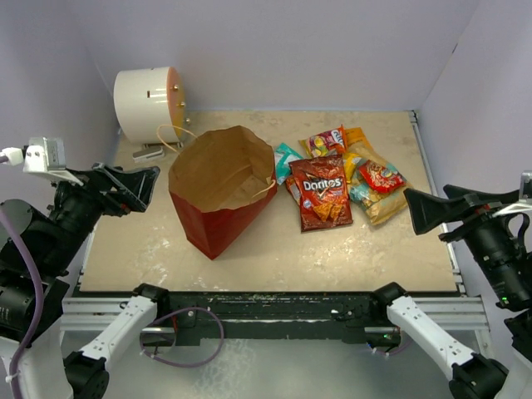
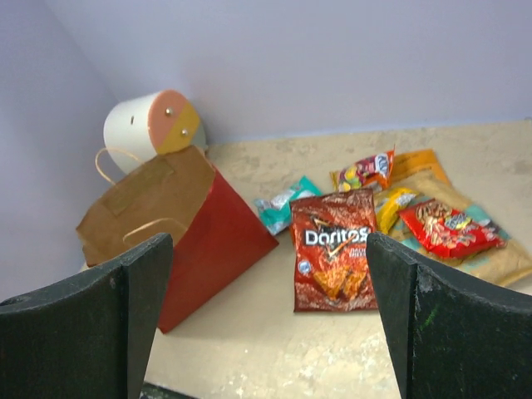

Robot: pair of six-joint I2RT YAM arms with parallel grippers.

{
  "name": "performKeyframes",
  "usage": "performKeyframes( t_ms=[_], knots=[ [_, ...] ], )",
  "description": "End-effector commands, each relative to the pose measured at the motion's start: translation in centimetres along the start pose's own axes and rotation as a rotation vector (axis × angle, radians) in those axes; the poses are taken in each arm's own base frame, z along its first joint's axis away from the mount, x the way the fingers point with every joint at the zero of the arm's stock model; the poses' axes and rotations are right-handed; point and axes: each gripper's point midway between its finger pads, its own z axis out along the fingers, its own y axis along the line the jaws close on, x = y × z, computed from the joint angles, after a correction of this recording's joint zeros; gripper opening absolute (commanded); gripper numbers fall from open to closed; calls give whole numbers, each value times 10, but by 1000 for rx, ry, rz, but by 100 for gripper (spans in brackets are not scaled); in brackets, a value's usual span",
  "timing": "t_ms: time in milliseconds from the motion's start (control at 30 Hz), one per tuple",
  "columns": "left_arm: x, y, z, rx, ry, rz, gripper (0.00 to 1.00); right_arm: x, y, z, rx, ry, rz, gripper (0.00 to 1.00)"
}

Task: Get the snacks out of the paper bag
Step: Reset both arms

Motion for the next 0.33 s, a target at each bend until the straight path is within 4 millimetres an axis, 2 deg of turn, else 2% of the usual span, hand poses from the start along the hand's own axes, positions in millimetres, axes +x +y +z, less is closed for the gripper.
performKeyframes(
  t_ms=[0,233,300],
  knots=[
    [-5,3,-5,-24,-33,-29,99,0,1,-9,-13,-6,42,100],
    [-7,3,-4,-26,-25,-10,99,2,-8,-7,29,-16,24,99],
    [-7,3,-3,-27,-24,-5,99,8,-8,-3,43,18,49,99]
  ],
)
